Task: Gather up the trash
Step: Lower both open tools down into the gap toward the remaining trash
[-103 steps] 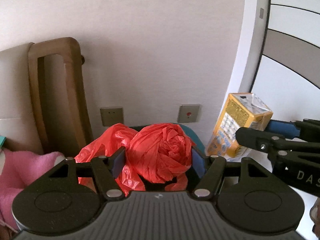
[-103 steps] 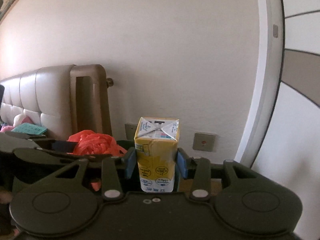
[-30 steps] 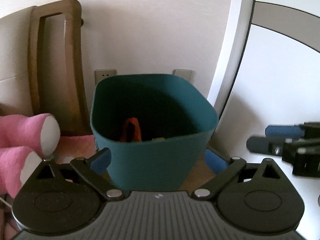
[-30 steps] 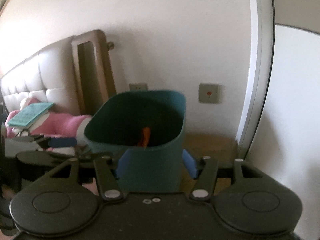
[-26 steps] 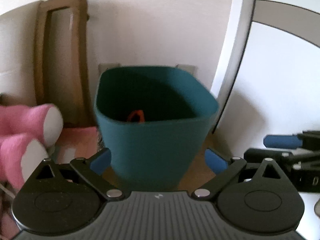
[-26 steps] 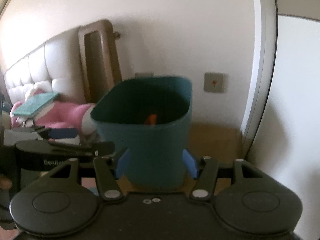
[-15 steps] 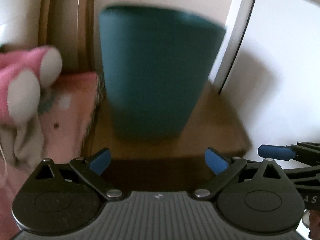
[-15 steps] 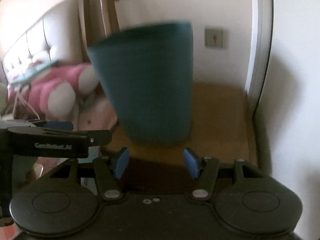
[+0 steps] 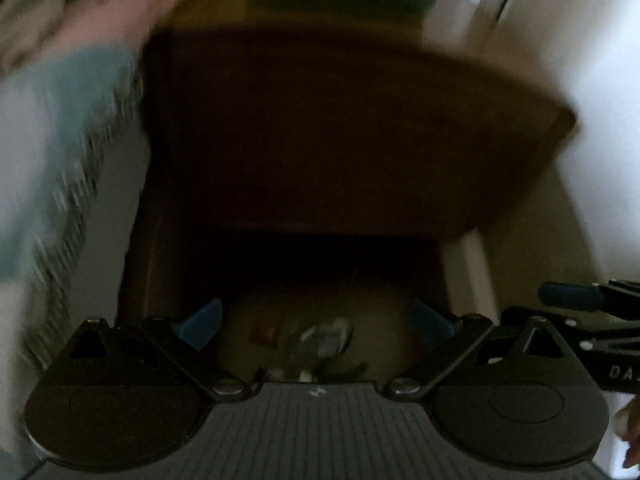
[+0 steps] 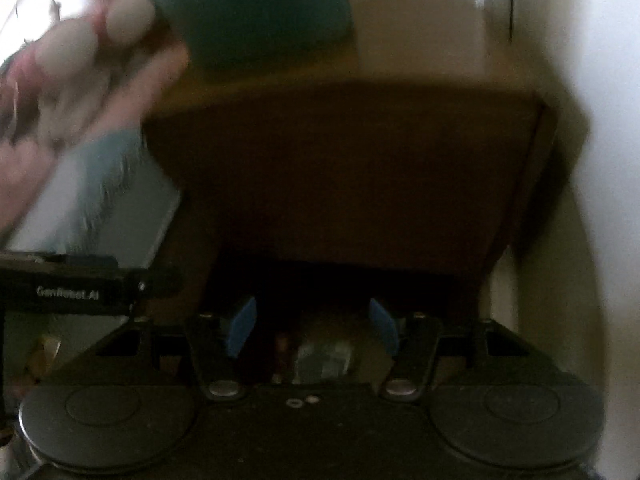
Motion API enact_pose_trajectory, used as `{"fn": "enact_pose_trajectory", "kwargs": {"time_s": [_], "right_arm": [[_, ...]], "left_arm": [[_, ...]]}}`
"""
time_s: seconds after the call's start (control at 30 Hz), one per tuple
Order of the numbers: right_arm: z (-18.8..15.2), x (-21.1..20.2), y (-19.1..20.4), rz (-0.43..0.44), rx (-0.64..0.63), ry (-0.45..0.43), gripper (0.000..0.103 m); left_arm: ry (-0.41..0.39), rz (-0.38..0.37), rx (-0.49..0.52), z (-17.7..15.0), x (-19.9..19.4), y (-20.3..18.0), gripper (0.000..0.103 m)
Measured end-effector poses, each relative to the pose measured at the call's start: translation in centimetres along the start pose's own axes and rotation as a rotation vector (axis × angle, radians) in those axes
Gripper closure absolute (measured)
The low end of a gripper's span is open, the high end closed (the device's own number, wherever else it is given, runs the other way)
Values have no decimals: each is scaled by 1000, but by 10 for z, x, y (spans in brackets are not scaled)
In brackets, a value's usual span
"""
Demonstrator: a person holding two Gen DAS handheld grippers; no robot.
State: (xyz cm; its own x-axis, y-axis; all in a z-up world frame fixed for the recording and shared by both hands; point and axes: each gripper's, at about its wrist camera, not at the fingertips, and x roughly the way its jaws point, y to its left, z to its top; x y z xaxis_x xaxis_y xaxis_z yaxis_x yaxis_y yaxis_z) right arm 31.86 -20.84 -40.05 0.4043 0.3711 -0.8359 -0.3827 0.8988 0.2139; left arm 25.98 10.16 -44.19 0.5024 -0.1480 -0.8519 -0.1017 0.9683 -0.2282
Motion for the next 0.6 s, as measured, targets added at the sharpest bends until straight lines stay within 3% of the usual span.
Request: {"fn": "enact_pose_trajectory", "kwargs": {"time_s": [0.13,0.37,0.6], "right_arm": [[-41,45,-2,-49,-53,116,41],[-99,113,-12,-22,-64,235,41],[-139,172,-24,19,-84,364,41]], "left_arm": [[75,15,8,-43,46,5,2],[190,39,-9,-111,104,9,2],[170,36,56,-108,161,4,2]]}}
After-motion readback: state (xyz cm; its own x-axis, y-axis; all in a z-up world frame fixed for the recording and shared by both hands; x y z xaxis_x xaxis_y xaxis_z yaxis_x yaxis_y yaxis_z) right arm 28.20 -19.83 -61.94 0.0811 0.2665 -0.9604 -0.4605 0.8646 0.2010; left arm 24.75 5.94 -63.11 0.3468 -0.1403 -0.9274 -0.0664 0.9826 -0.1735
